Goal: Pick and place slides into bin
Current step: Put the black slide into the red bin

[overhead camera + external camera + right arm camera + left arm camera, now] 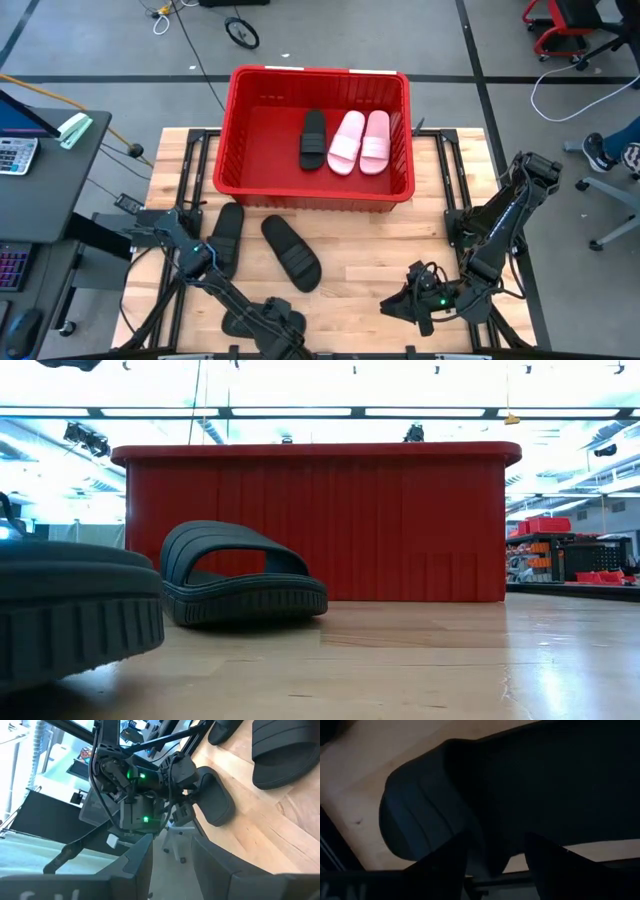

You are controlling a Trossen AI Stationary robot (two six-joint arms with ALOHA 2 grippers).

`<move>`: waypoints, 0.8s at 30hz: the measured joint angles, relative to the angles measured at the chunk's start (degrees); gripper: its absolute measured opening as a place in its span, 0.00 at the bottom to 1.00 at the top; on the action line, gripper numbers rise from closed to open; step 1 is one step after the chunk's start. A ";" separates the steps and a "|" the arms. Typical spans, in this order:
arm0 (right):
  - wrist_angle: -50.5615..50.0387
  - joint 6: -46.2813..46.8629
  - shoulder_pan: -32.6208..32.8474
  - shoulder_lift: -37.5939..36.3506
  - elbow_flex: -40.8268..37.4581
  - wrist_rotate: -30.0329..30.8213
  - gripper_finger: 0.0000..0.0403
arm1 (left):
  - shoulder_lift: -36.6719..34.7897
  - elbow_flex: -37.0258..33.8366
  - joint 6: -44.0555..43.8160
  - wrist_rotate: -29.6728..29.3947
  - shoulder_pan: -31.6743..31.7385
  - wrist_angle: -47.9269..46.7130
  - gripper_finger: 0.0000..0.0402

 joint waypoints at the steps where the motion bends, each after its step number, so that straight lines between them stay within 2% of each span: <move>1: -0.01 0.11 0.00 0.00 0.00 -0.05 0.35 | -0.02 0.00 0.04 0.47 0.24 0.00 0.48; 12: -0.01 0.28 -0.02 0.00 0.00 -3.83 0.35 | -0.34 -0.04 -0.02 10.50 0.63 0.22 0.36; 19: -0.01 -2.30 -0.02 0.00 0.00 -6.23 0.35 | -0.36 -0.04 0.30 11.32 -0.01 0.21 0.24; 24: -0.01 -3.22 -0.02 0.00 0.00 -8.10 0.35 | -0.37 -0.04 1.72 11.33 -0.01 0.18 0.08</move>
